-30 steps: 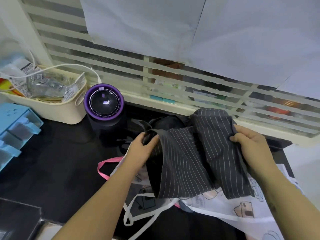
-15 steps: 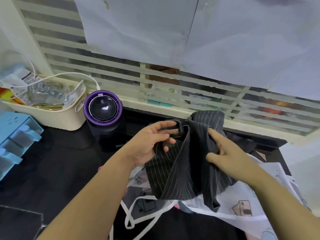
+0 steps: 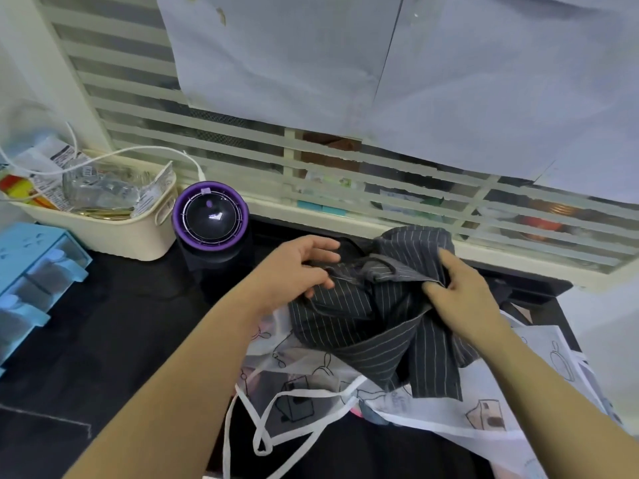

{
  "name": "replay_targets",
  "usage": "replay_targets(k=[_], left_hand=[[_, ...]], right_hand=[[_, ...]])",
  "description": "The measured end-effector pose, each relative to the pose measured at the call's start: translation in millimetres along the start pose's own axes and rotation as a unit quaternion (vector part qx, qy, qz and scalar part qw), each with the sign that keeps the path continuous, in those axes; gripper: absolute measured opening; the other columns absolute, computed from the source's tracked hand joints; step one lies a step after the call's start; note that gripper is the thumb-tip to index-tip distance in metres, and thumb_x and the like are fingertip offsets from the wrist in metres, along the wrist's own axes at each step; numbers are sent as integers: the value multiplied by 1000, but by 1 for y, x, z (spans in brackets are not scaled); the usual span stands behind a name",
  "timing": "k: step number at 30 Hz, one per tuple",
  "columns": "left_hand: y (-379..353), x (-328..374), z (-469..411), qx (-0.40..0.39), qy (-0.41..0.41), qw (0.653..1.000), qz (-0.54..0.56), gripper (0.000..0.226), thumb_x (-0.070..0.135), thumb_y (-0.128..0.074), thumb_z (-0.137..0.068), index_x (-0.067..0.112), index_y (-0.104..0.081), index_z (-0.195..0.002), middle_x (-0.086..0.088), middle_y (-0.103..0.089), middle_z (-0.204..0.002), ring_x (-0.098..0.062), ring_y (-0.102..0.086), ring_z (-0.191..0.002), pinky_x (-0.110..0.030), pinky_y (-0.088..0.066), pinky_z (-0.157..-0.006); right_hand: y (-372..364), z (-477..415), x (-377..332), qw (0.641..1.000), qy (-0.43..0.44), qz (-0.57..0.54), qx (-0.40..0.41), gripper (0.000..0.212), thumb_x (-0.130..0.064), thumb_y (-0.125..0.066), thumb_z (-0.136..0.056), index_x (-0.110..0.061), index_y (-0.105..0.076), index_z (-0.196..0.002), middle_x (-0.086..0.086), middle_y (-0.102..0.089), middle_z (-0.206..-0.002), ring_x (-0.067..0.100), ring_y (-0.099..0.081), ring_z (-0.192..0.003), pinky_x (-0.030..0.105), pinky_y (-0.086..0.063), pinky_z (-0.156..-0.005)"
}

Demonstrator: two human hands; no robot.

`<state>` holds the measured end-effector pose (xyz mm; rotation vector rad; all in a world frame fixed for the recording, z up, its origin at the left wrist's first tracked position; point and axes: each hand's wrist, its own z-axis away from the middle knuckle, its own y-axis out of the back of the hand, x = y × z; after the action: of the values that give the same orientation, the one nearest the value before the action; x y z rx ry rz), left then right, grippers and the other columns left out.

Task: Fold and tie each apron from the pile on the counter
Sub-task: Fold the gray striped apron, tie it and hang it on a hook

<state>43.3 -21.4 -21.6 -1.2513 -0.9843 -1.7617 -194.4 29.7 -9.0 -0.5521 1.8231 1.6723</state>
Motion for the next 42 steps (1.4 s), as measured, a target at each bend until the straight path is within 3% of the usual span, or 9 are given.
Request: replay_targets(k=[3, 8, 10, 15, 20, 25, 34, 38, 42], left_hand=[[6, -7, -5, 37, -5, 991, -131, 43, 3, -64, -84, 31, -54, -115, 12, -62, -109, -13, -65, -84, -24, -53, -74], [0, -12, -10, 38, -18, 966, -256, 9, 27, -57, -94, 27, -66, -93, 10, -58, -75, -5, -52, -65, -19, -38, -59], [-3, -13, -12, 63, -12, 966, -250, 31, 33, -45, -99, 23, -65, -78, 7, -52, -64, -9, -47, -59, -24, -36, -56], [-12, -17, -21, 105, 48, 989, 87, 39, 26, -37, -103, 14, -59, -74, 9, -37, -48, -8, -35, -47, -24, -32, -54], [-14, 7, -28, 45, 19, 898, 438, 22, 17, -43, -100, 17, -65, -102, 7, -51, -66, -3, -32, -44, -21, -38, -60], [-1, -4, -35, 101, -44, 994, 27, 30, 12, -54, -96, 32, -62, -116, 12, -62, -105, -1, -58, -86, -15, -46, -72], [-8, -34, -6, 266, -34, 963, 7, 28, -1, -48, -90, 22, -63, -98, 13, -61, -96, 5, -55, -84, -5, -42, -65], [-21, -30, -7, 153, -3, 987, -51, 14, 25, -53, -94, 23, -66, -96, 10, -68, -95, -7, -62, -89, -13, -44, -72], [-41, -40, -20, -45, 131, 982, -127, 55, 67, -52, -82, 32, -54, -124, 12, -57, -118, -12, -55, -113, -26, -40, -95]], right_hand=[[3, -2, 1, 1000, -3, -12, -6, 43, -2, -53, -84, -28, -59, -118, -27, -59, -95, -18, -53, -83, -1, -36, -66], [4, -5, 0, 999, -29, -39, -9, 38, -3, -51, -86, -25, -59, -116, -21, -62, -97, -7, -55, -86, 10, -38, -69], [7, -6, -2, 998, -33, -46, -6, 36, -2, -50, -87, -25, -59, -113, -20, -62, -95, -6, -55, -85, 11, -37, -67], [10, -10, -5, 999, -21, -42, -17, 39, -2, -49, -86, -26, -58, -115, -21, -61, -98, -6, -54, -89, 10, -37, -68], [17, -10, -3, 999, 3, -34, -38, 47, -1, -53, -83, -29, -57, -121, -18, -65, -105, -1, -59, -94, 16, -43, -77], [21, -4, 8, 994, 22, -10, -108, 60, -3, -58, -83, -37, -47, -131, -23, -62, -113, -4, -59, -102, 26, -48, -90], [6, 16, 23, 976, -13, -32, -217, 44, -19, -73, -82, -35, -56, -119, -19, -67, -110, 2, -65, -97, 24, -53, -86], [12, 26, 18, 977, -34, -42, -208, 63, -78, -60, -64, -44, -60, -117, -26, -68, -92, -4, -64, -87, 17, -48, -81], [21, 26, 17, 997, -40, -33, -59, 31, -53, -56, -86, -28, -75, -84, 3, -72, -79, 18, -66, -74, 12, -47, -64]])
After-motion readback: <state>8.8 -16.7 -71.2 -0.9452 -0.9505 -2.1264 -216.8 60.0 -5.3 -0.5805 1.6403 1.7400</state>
